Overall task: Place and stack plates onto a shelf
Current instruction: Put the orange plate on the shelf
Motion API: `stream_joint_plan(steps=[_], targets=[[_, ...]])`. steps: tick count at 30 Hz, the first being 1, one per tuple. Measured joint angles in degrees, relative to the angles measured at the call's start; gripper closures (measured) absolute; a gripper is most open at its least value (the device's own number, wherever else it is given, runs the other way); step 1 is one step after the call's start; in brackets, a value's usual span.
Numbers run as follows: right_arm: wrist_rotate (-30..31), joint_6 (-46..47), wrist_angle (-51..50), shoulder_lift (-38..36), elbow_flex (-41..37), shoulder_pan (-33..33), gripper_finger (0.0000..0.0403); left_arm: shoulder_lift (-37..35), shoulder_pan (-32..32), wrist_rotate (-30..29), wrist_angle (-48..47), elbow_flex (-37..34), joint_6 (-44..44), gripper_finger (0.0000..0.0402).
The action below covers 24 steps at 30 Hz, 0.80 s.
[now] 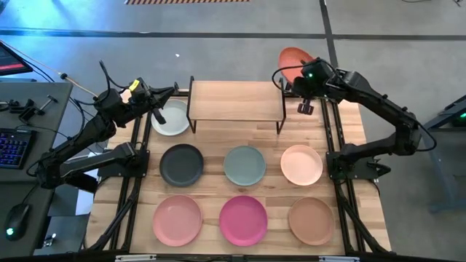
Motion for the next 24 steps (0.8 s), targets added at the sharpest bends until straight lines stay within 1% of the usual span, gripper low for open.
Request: stream_joint_plan(steps=[7, 13, 20, 24], targets=[[-0.2, -5.8, 4.8, 1.7, 0.0, 3.8, 0.0403, 0.2, 0.0, 0.0, 0.0, 0.0, 0.0, 0.0394], [-0.3, -10.3, 9.2, 4.9, 0.0, 7.0, 0.0403, 0.6, 0.0, 0.0, 0.0, 0.0, 0.0, 0.0394], [-0.3, -14.0, 9.3, 9.6, 0.0, 10.6, 0.0403, 1.0, 0.0, 0.0, -0.1, 0.0, 0.0, 0.0394], [-1.4, -15.0, 9.3, 12.4, 0.0, 12.4, 0.0403, 1.1, 0.0, 0.0, -0.4, 0.0, 0.0, 0.0394]])
